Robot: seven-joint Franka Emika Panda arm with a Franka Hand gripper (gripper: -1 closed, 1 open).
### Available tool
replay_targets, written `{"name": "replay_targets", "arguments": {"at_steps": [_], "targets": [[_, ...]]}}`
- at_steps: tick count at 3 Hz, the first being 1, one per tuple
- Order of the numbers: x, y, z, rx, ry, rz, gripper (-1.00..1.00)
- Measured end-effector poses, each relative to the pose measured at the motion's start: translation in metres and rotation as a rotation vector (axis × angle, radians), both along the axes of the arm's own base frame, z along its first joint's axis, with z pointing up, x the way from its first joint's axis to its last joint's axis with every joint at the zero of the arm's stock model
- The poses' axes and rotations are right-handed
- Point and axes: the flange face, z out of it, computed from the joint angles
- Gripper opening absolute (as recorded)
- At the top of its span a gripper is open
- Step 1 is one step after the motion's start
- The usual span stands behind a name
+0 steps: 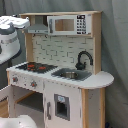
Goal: Play with the kitchen
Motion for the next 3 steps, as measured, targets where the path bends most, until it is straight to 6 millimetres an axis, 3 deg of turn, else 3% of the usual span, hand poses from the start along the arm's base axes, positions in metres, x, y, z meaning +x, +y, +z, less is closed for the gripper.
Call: {"name": "replay_targets", "arguments": {"at_steps": [3], "targets": [[0.039, 0.032, -0.003, 0.117, -0.121, -0.117, 1.0]]}}
